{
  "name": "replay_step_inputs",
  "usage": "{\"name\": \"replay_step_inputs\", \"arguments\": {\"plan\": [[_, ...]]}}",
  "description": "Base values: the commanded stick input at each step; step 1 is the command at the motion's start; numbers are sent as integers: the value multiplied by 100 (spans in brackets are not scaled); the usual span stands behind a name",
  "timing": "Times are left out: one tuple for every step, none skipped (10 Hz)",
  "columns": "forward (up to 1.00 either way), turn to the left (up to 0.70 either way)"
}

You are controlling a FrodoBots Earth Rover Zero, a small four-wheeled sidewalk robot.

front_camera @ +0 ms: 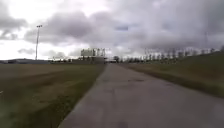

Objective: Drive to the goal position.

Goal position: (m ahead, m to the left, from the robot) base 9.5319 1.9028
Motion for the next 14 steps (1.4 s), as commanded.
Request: {"name": "replay_step_inputs", "arguments": {"plan": [[100,-39],[100,-35],[100,-6],[100,1],[100,1],[100,1],[100,1],[100,1],[100,1],[100,1],[100,1],[100,1],[100,1],[100,1]]}}
